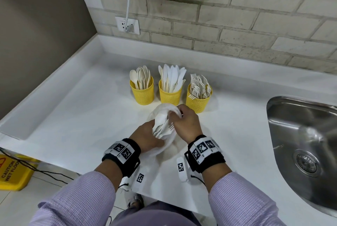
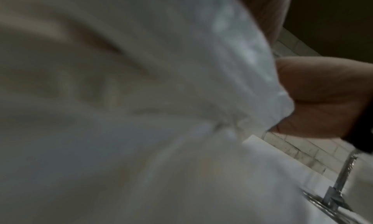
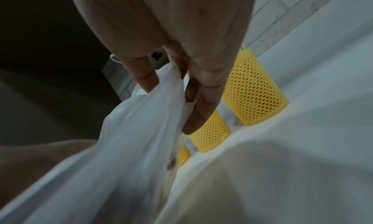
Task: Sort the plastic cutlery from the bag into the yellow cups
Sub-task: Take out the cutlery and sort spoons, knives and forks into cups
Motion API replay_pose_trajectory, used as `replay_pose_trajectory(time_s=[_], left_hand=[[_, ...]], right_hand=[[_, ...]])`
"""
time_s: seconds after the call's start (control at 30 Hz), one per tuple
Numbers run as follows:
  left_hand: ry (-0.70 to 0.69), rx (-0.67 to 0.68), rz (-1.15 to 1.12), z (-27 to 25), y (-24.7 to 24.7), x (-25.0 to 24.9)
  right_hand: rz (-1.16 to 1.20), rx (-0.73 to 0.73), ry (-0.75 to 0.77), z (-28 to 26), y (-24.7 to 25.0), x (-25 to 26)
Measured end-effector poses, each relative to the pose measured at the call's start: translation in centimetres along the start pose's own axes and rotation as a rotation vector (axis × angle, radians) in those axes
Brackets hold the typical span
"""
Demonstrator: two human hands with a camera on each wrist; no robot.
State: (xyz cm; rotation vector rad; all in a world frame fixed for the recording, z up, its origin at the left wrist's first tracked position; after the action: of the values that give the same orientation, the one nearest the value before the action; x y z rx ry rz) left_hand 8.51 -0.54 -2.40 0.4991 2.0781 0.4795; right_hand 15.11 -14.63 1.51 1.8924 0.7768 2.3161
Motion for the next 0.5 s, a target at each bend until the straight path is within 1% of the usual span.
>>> replay_pose_trajectory(time_s=[0.03, 0.1, 0.23, 0.33, 0.37, 0.47, 0.5], left_hand=[[0.013, -0.035, 0.028, 0.0, 0.0, 0.1], [0.082, -0.094, 0.099, -0.5, 0.4, 0.0], [0.088, -0.161, 0.125, -0.5, 0.6, 0.1], [0.048, -0.165, 0.158, -0.8, 0.5, -0.2], [0.031, -0.165, 0.155, -1.0, 0.5, -0.5], [-0.052, -0.173, 0.206, -1.3, 0.3, -1.5], [-0.059, -0.183, 0.229, -1.4, 0.4, -1.8]], right_hand=[[-0.026, -0.020, 0.004, 0.3, 0.3, 0.1], [-0.040, -0.051, -0.001, 0.8, 0.7, 0.1], [-0.053, -0.016, 0.053, 1.1, 0.8, 1.0], [0.016, -0.037, 0.106, 0.8, 0.5, 1.9], [0.030, -0.006, 0.123, 0.6, 0.0, 2.2], [-0.002, 0.175, 0.183, -0.2, -2.1, 2.9], [-0.009, 0.190, 0.180, -0.2, -2.2, 3.0]])
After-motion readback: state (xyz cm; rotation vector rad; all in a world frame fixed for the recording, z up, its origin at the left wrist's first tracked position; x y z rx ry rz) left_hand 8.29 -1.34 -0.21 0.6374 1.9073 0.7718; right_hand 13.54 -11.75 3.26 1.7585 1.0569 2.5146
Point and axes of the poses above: each hand's wrist, its own z-axis towards the middle knuckle, its own y-axis out of the back of the hand, x = y × z, the point moved 7 cm from there along z, towards the middle knuckle, and after that the axes turned 15 degrees about y, right-handed, at the moved point
